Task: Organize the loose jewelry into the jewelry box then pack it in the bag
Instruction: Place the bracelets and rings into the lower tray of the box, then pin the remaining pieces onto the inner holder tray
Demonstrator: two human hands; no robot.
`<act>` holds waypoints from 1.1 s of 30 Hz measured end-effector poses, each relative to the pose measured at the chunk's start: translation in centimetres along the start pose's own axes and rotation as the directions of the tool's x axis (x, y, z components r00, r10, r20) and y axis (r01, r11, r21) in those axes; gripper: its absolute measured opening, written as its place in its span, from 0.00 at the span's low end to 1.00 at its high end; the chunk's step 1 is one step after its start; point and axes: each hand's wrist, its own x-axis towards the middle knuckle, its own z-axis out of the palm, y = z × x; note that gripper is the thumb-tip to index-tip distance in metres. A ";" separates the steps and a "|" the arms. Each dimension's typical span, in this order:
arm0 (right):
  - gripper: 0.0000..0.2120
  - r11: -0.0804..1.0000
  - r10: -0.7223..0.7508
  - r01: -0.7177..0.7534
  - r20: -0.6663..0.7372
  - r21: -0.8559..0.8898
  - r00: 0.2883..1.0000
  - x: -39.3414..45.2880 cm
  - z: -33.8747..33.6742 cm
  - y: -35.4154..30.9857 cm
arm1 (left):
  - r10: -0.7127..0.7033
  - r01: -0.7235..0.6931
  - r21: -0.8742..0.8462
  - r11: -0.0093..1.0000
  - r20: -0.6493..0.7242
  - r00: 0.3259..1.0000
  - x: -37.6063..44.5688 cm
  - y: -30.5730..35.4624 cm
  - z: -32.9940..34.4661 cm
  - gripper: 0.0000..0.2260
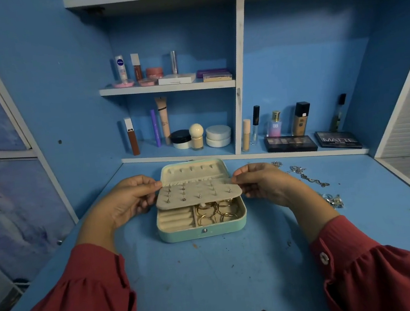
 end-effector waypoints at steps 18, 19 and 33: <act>0.09 0.995 0.061 -0.062 -0.016 -0.074 0.998 -0.2 0.1 -0.2 | -0.065 0.064 0.067 0.996 0.015 0.998 0.8 -0.3 -0.1 0.12; 0.09 0.994 0.063 -0.064 -0.018 -0.084 0.998 -0.2 0.1 -0.2 | -0.067 0.066 0.069 0.995 0.015 0.998 0.8 -0.3 -0.2 0.13; 0.06 0.963 0.142 -0.106 0.133 -0.246 0.981 -1.7 -1.4 -0.8 | -0.132 0.111 0.167 0.980 0.119 0.984 -0.5 0.5 0.4 0.16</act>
